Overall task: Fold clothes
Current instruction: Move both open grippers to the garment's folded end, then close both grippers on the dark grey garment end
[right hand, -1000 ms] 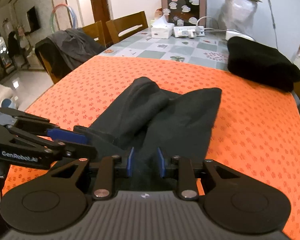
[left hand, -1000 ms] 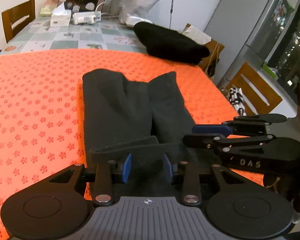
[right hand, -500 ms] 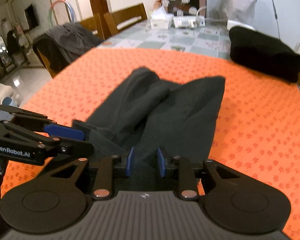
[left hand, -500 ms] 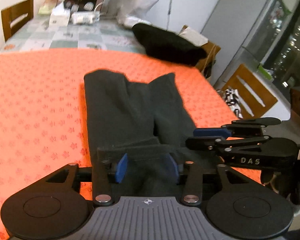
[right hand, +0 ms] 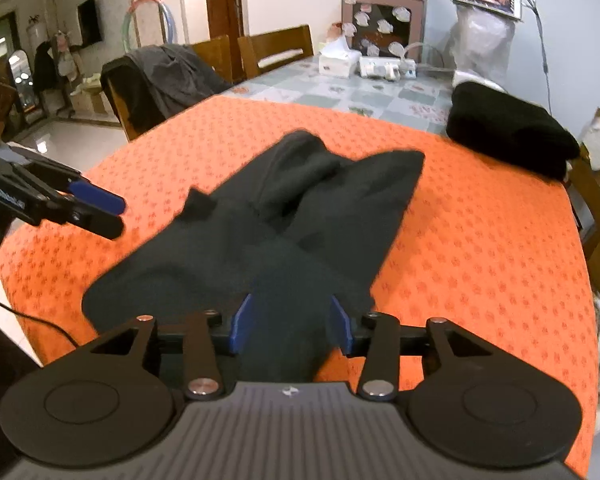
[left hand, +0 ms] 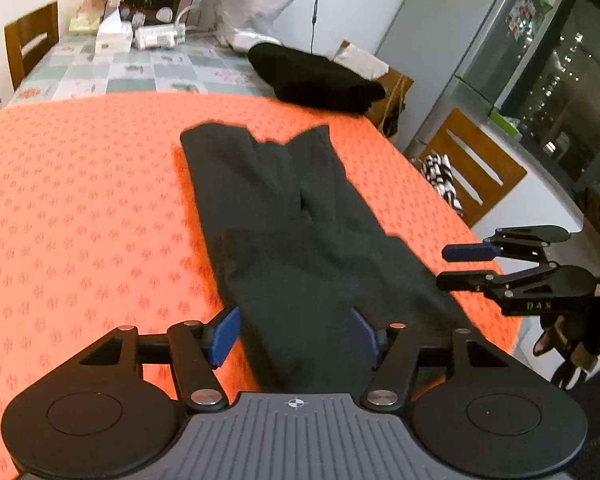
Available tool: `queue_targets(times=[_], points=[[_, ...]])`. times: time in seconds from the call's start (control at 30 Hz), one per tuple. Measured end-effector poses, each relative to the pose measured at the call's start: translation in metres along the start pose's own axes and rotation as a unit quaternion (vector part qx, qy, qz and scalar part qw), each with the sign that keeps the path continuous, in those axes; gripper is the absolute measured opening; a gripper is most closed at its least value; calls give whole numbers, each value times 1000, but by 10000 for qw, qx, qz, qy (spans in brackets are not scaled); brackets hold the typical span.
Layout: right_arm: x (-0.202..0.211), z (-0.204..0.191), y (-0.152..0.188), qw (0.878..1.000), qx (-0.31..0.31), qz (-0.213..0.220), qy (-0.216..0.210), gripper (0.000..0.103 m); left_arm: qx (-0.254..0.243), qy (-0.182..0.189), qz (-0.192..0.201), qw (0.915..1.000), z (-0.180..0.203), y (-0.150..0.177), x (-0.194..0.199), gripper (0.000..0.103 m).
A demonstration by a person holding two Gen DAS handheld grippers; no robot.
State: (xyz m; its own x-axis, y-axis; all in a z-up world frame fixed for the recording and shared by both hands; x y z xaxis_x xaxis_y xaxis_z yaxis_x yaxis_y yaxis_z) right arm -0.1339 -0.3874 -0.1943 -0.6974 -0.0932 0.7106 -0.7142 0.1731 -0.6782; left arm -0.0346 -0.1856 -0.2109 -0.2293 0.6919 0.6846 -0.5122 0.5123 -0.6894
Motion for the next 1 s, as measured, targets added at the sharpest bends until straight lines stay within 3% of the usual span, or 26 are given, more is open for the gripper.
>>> queue_targets(times=[0.43,0.67,0.83,0.87,0.9,0.97,1.0], points=[[22,6,48,9986,-499,-38,182,58,-316,490,-367,9976,24,36,1,63],[26,-8,58,9989,-380,-160,-206,63,-615,648,-598,9942,35,49,-8,61],[11,-17,66,9986,-110,-354,-383,60,-811,642,-583,9929,37,54,-9,48],[8,-19,68,9983,-57,-393,-419,58,-801,639,-530,9933,37,52,-7,39],[5,-20,70,9980,-3,-431,-455,53,-791,636,-476,9937,37,51,-5,29],[-1,-24,73,9973,105,-509,-525,43,-772,630,-368,9943,37,48,-1,20],[-1,-25,73,9971,120,-525,-538,33,-762,627,-315,9946,36,47,1,18]])
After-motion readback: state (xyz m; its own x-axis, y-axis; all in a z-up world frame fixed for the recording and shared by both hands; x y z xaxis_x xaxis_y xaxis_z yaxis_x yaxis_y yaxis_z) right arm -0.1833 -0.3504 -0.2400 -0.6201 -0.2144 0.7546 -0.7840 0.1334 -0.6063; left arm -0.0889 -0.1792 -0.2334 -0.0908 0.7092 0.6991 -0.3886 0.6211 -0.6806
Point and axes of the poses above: each gripper's, at about its wrist camera, not at the fingertips, and x roughly against the way its jaws point, z to its right, y to its underside, the point moved 8 cm from there along -x, roughly the way its jaws point, and after that the axes turned 10 degrees about -x, right-handed, at the moved point
